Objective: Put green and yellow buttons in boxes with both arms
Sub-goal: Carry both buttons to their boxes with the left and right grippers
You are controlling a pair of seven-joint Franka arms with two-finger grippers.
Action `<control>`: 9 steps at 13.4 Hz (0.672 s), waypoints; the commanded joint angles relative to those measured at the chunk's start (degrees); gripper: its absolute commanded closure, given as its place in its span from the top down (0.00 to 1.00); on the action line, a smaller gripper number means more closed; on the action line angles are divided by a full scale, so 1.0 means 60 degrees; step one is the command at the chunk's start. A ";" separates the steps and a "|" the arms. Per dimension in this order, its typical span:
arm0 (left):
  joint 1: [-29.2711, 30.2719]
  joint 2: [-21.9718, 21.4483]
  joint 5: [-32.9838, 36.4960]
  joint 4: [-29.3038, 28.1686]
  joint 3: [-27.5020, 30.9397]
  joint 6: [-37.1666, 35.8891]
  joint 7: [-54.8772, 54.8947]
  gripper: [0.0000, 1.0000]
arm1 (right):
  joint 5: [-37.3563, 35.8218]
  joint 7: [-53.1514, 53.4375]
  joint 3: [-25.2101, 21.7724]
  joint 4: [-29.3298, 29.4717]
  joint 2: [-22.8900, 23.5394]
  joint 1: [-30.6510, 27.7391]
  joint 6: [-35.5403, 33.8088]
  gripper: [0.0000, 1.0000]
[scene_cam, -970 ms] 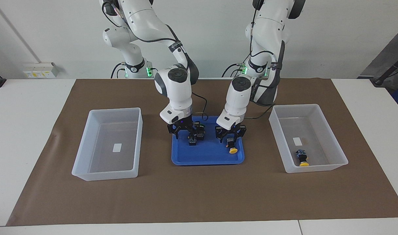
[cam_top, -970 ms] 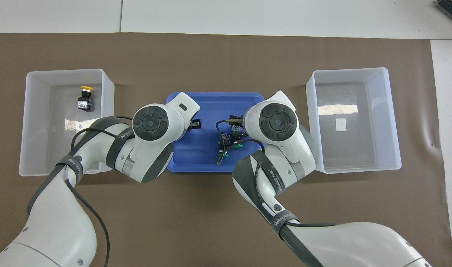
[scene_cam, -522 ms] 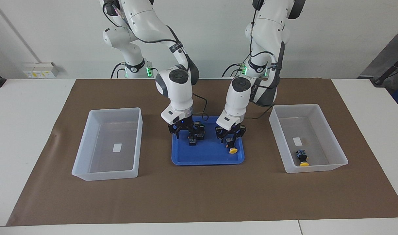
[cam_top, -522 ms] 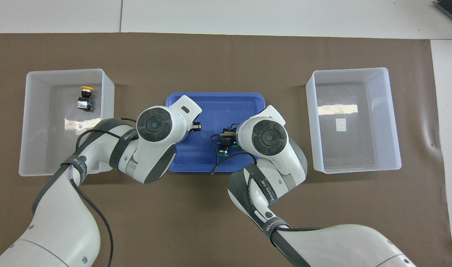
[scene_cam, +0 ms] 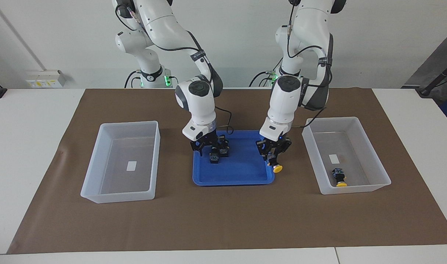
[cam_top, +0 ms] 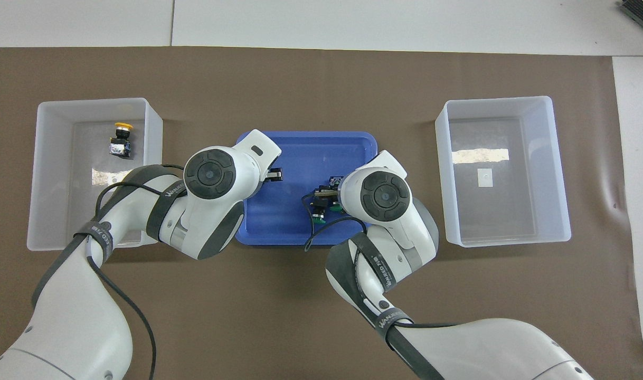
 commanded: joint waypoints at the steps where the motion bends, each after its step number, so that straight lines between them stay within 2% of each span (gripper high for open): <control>1: 0.0735 -0.0548 0.0243 -0.0193 -0.0057 -0.0618 0.1080 0.00 | -0.0099 -0.0053 0.0074 0.0007 -0.0038 -0.0112 -0.0114 0.79; 3: 0.1351 -0.0753 0.0243 -0.0178 -0.0072 -0.0664 0.1959 0.00 | 0.0019 0.0401 0.0089 -0.0110 0.0006 -0.0083 0.0428 0.79; 8: 0.2655 -0.0769 0.0097 -0.0208 -0.0086 -0.0241 0.4170 0.00 | 0.0049 0.0769 0.0104 -0.0242 0.0123 0.0048 0.0503 0.78; 9: 0.2889 -0.0768 0.0024 -0.0266 -0.0086 -0.0108 0.4582 0.00 | 0.0049 0.0770 0.0104 -0.0227 0.0153 0.0049 0.0605 0.69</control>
